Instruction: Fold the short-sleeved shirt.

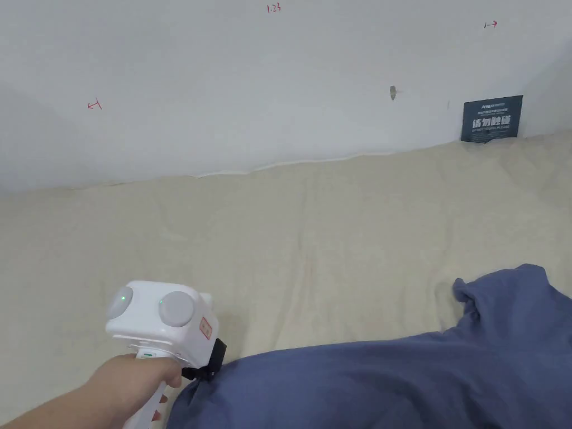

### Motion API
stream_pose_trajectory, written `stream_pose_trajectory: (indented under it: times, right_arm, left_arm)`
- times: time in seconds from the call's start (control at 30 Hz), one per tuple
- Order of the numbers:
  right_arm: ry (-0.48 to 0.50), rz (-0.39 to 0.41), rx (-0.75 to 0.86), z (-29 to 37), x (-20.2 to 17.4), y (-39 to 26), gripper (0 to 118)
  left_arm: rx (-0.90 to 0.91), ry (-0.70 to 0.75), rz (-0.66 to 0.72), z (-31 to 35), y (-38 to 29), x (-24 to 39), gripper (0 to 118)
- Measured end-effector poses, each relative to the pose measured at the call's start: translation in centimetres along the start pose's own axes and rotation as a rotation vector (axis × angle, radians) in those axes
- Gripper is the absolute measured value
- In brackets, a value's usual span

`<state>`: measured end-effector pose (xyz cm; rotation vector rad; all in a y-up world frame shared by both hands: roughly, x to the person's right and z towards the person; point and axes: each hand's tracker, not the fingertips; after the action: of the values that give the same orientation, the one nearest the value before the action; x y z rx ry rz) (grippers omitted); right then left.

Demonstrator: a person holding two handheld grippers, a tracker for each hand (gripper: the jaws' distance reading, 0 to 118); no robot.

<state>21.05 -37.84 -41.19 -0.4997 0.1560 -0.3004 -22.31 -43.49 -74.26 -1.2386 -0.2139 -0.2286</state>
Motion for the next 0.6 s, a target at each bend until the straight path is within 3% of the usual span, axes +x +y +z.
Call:
stream_pose_trajectory:
  times: [0.1, 0.17, 0.2, 0.27, 0.3, 0.33, 0.37, 0.4, 0.43, 0.47, 0.53, 0.6]
  right_arm:
    - [-0.020, 0.017, 0.046, -0.3, 2.9, 4.3, 0]
    - [-0.088, 0.032, 0.001, -2.3, 5.8, 8.1, 0]
    - [-0.118, 0.019, -0.058, -4.0, 6.9, 10.4, 0]
    - [-0.101, -0.080, -0.232, -8.1, 10.5, 13.5, 4]
    - [-0.094, -0.103, -0.330, -10.2, 12.0, 14.7, 26]
    - [-0.085, -0.131, -0.405, -12.2, 13.0, 15.9, 70]
    - [-0.183, -0.109, -0.402, -13.5, 13.4, 16.1, 70]
    - [-0.262, -0.069, -0.419, -15.1, 14.0, 16.4, 84]
    - [-0.302, -0.045, -0.467, -16.7, 14.6, 16.6, 116]
    - [-0.312, -0.026, -0.411, -17.4, 15.1, 17.6, 114]
    - [-0.331, -0.115, -0.503, -19.9, 16.5, 18.1, 101]
    - [-0.329, -0.165, -0.545, -21.0, 18.0, 16.6, 101]
  left_arm:
    - [0.043, -0.012, 0.031, 0.8, 0.0, -0.5, 6]
    - [0.078, -0.011, 0.006, 1.7, 0.1, -0.6, 6]
    - [0.093, -0.002, -0.007, 2.1, 0.0, -0.5, 6]
    - [0.113, 0.003, -0.031, 2.9, 0.0, -0.2, 6]
    - [0.120, 0.002, -0.036, 3.3, -0.1, -0.2, 6]
    - [0.132, -0.005, -0.044, 3.6, -0.2, -0.2, 6]
    - [0.134, -0.005, -0.046, 4.1, -0.5, 0.3, 6]
    - [0.135, -0.006, -0.052, 4.3, -0.7, 0.2, 6]
    - [0.136, -0.006, -0.053, 4.4, -0.7, 0.0, 6]
    - [0.136, -0.006, -0.053, 4.5, -0.9, -0.1, 6]
    - [0.129, 0.004, -0.056, 4.6, -1.1, -0.2, 6]
    - [0.124, 0.009, -0.056, 4.4, -1.2, -0.5, 6]
